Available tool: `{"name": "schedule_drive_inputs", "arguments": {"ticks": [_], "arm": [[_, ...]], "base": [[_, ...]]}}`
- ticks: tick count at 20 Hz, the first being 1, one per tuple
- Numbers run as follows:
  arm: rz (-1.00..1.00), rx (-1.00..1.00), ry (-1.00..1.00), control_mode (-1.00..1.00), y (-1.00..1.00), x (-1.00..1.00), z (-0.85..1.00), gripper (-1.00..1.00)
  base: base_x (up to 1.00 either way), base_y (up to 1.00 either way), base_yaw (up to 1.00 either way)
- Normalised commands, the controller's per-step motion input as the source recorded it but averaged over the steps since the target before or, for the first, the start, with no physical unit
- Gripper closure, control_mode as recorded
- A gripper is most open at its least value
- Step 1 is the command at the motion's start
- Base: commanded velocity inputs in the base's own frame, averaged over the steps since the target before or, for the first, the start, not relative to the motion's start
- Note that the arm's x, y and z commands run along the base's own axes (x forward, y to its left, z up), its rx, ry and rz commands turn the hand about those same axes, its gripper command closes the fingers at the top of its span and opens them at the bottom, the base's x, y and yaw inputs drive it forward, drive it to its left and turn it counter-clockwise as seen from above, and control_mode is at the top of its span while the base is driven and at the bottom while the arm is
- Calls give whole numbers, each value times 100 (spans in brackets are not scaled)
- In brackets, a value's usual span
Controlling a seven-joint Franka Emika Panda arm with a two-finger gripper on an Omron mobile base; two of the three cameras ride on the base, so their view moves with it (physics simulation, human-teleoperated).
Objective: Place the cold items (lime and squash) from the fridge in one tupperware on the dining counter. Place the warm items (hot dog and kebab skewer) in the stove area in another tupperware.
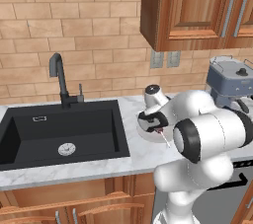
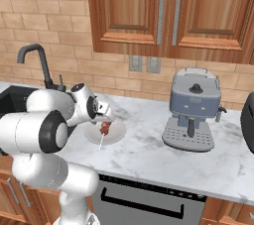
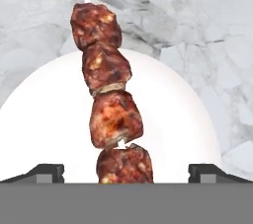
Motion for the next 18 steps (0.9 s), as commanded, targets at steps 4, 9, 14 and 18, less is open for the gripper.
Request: {"name": "schedule_drive_inputs", "arguments": {"ticks": [4, 9, 14, 18], "arm": [[0, 0, 0, -100, 0, 71, -14, -100], [0, 0, 0, -100, 0, 45, -21, -100], [0, 0, 0, -100, 2, 23, -35, -100], [-1, 1, 0, -100, 0, 9, -39, -100]], "base": [[0, 0, 0], [0, 0, 0], [0, 0, 0], [0, 0, 0]]}}
